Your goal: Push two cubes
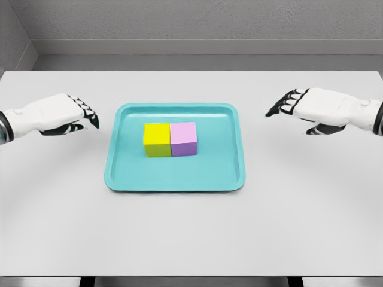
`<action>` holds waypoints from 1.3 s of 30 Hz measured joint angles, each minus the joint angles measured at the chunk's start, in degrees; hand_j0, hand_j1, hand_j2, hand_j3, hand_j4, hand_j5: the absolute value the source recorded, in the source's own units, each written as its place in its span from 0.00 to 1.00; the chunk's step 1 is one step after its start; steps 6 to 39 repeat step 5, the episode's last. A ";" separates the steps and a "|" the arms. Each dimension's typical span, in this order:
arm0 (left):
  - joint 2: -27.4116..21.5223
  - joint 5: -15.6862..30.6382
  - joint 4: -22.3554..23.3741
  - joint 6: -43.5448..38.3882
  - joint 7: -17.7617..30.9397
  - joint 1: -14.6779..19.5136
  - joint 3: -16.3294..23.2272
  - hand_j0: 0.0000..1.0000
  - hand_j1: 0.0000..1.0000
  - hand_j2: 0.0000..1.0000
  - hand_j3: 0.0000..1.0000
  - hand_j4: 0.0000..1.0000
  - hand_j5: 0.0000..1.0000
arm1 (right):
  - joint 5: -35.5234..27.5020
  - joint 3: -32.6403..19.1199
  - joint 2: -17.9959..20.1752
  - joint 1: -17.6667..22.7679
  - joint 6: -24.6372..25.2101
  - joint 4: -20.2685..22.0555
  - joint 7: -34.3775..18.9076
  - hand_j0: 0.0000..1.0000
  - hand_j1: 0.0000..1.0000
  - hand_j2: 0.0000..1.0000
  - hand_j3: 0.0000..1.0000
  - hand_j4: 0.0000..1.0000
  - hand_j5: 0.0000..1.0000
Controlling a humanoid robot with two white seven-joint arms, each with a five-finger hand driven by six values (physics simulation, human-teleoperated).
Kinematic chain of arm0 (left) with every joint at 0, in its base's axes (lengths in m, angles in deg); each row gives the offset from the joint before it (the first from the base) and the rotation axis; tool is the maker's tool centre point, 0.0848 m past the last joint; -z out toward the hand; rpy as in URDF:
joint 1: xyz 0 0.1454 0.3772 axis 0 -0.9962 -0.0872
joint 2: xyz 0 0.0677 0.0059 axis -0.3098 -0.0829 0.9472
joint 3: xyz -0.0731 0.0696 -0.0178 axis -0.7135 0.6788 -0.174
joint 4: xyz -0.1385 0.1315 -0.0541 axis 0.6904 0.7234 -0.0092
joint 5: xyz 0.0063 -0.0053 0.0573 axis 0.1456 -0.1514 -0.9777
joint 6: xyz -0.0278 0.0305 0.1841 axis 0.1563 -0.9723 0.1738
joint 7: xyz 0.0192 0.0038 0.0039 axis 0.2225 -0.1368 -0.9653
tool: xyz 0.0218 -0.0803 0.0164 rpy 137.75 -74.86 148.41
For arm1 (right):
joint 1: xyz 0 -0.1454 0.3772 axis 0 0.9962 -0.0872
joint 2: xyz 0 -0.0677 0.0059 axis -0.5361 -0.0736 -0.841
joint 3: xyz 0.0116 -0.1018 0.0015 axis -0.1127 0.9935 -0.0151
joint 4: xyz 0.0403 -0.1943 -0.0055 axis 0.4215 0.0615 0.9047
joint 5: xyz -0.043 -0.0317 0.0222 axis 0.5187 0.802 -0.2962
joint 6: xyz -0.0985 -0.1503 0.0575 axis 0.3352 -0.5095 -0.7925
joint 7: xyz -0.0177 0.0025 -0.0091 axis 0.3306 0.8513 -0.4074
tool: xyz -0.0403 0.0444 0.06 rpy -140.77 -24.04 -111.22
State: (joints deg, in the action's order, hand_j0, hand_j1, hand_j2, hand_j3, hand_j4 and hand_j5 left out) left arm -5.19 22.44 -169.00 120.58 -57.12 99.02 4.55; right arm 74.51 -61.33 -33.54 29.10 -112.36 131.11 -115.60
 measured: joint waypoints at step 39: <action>-4.11 2.34 2.60 0.01 -0.02 -0.61 -3.55 0.55 0.55 0.55 0.55 0.55 0.55 | -8.29 -2.66 0.89 2.81 0.04 0.20 0.01 1.00 1.00 1.00 1.00 1.00 1.00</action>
